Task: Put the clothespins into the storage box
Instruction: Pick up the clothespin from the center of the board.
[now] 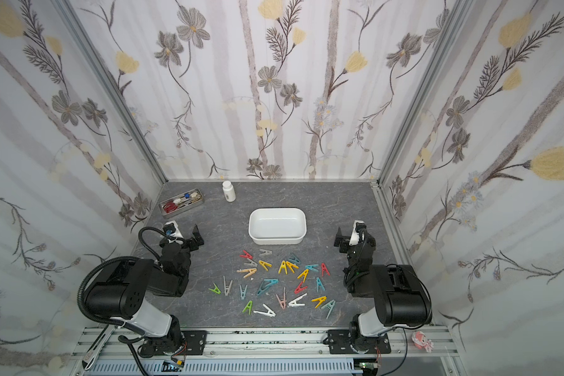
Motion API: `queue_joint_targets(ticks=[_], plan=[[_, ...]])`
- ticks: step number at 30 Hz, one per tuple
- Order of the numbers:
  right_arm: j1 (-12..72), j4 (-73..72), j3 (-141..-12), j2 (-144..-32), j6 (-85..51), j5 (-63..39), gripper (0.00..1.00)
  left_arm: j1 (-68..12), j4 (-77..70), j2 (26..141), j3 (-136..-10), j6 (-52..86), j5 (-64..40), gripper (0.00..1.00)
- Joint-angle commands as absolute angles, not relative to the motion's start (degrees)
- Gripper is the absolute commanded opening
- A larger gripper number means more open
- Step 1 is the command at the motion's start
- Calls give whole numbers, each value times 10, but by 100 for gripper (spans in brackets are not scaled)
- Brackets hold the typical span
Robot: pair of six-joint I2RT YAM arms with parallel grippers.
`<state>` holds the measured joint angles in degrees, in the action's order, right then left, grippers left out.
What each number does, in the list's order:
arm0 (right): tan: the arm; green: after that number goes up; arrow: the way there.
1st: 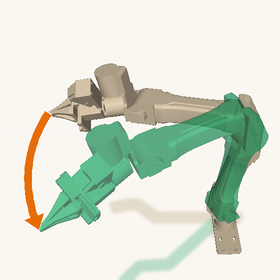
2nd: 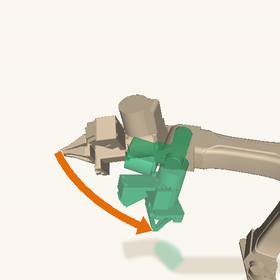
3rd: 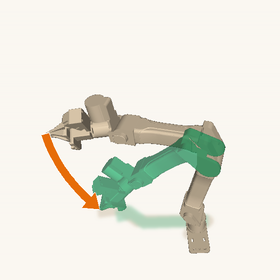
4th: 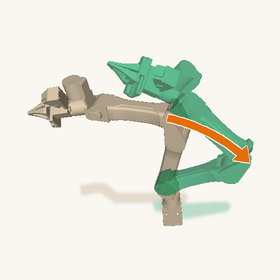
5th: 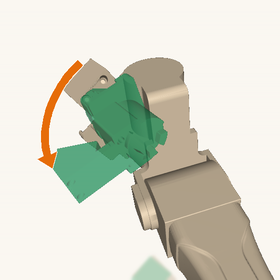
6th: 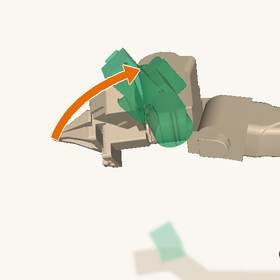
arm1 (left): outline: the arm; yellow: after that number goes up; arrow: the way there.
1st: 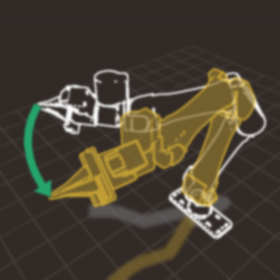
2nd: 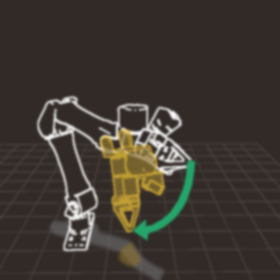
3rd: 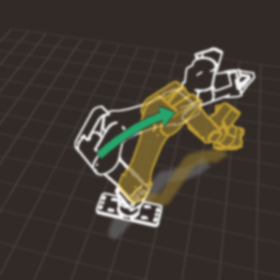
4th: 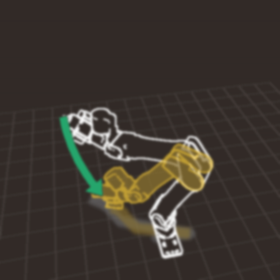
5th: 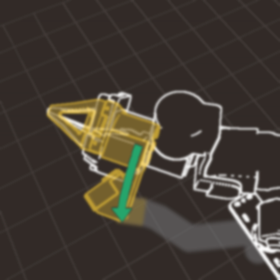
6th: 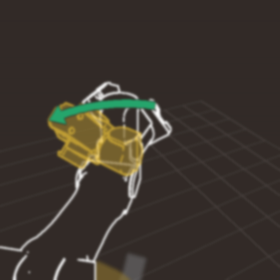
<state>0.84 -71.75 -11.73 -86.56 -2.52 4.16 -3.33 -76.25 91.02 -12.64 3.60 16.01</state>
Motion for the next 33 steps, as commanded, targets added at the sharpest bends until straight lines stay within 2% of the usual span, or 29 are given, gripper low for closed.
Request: queue_joint_targets(ticks=[1,21,26,29,33], plan=[[9,-745,-120,-867,-17,35,100,-33,-787,912,-131,43,167,100],[6,-746,-119,-866,-20,33,100,-33,-787,911,-130,43,167,100],[7,-759,-99,-836,-28,62,99,-33,-784,898,-126,53,190,100],[9,-697,-111,-788,-33,90,94,-35,-782,890,-125,48,186,100],[10,-483,-189,-724,-55,92,88,-43,-786,888,-123,39,191,100]])
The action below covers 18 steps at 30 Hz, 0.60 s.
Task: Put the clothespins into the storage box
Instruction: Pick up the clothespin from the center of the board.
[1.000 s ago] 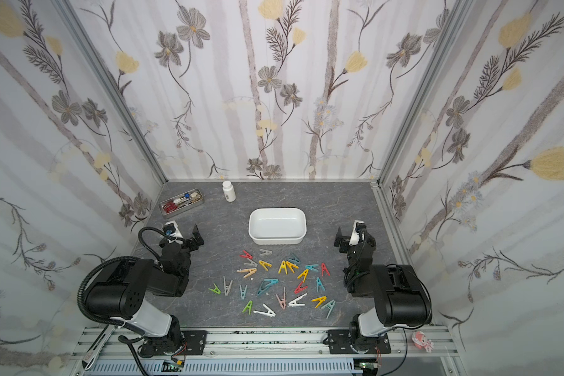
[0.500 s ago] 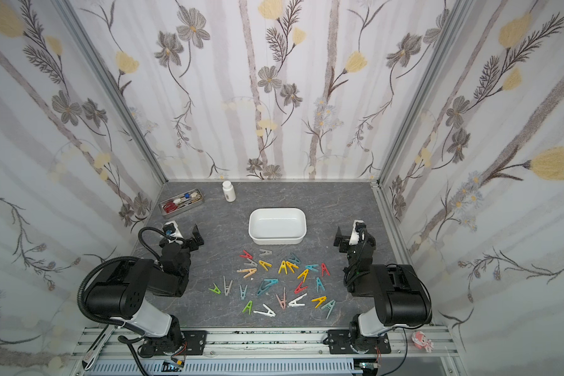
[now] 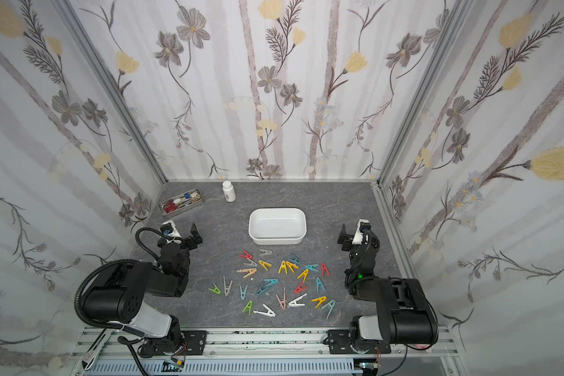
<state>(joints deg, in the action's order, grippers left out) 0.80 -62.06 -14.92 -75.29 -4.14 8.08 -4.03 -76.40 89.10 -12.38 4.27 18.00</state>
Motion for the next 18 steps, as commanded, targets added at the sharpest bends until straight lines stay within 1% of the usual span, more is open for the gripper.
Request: queue_joint_targets(ticks=[1,3,4,6,7,9,11,15,18], plan=[[11,-430,-208,-709,-65,92,88,-43,-781,887,-124,39,190,100],[17,-360,-232,-678,-82,87,88,-43,-760,884,-134,39,189,100],[23,-329,-240,-661,-87,85,87,-44,-726,874,-148,36,200,100],[40,-265,-257,-626,-97,86,86,-38,-590,830,-203,57,215,100],[49,-235,-265,-613,-103,91,85,-35,-550,821,-223,59,216,100],[69,-170,-279,-583,-117,95,84,-39,-508,809,-251,51,214,100],[86,-118,-289,-562,-130,95,82,-43,-459,798,-275,59,235,100],[116,26,-325,-527,-171,83,76,-55,-291,763,-335,103,242,100],[142,117,-344,-510,-196,64,69,-80,-201,730,-360,129,237,100]])
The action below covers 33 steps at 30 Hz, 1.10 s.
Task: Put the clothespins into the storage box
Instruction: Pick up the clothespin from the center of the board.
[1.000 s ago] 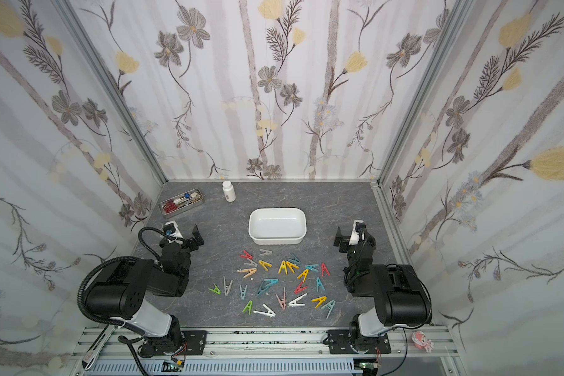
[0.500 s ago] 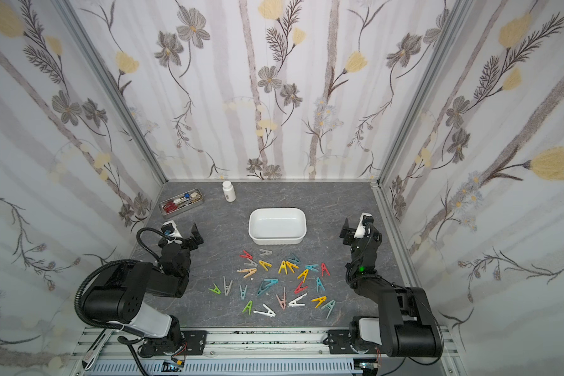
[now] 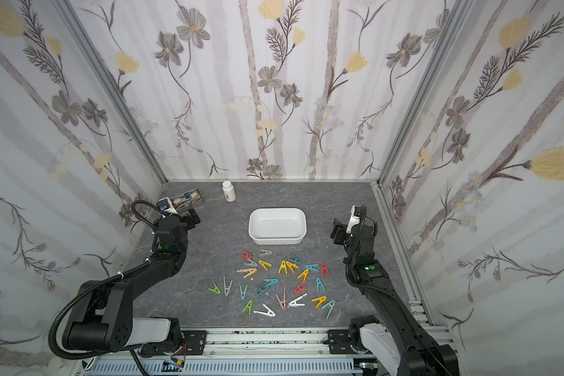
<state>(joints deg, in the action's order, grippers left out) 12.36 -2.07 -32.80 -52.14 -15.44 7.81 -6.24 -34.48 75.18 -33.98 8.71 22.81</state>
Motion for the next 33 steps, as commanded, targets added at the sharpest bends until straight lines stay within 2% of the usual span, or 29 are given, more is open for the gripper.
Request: queue_joint_targets(ticks=[1,7,9,14,18,21,33], plan=[[153,141,-345,-506,-207,60,67,-88,-177,724,-366,137,233,100],[245,254,-342,-519,-304,29,54,-119,-92,671,-378,197,178,100],[297,284,-356,-538,-339,43,54,-126,-85,663,-377,213,164,100],[366,356,-393,-570,-395,65,50,-134,-78,653,-386,228,135,100],[374,352,-354,-586,-416,29,44,-137,-64,650,-392,238,119,100],[379,341,-331,-598,-432,0,36,-138,-39,652,-404,246,120,100],[388,329,-303,-641,-429,10,32,-140,-45,642,-391,258,116,100]])
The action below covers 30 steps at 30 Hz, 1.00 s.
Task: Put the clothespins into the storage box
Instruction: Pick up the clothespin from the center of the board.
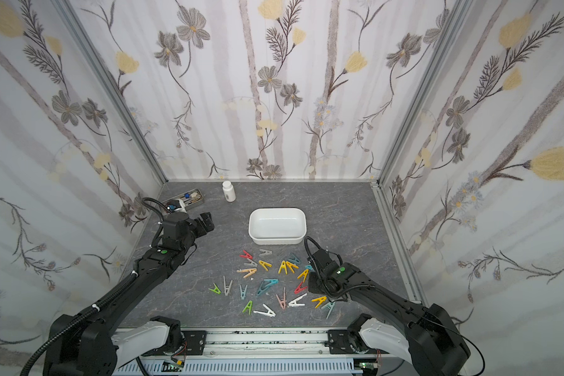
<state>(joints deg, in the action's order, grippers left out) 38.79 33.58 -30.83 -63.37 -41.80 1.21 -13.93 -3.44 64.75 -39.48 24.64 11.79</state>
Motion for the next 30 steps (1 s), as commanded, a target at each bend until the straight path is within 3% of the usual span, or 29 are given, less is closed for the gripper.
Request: queue_joint_targets(ticks=[1,17,25,30], plan=[[388,326,-302,-646,-429,11,32,-140,-46,642,-391,258,115,100],[379,284,-295,-699,-418,38,28,-140,-58,644,-392,258,95,100],[367,276,-286,-705,-405,36,17,-140,-55,637,-391,262,93,100],[366,280,-282,-691,-400,31,4,-140,-52,628,-389,269,93,100]])
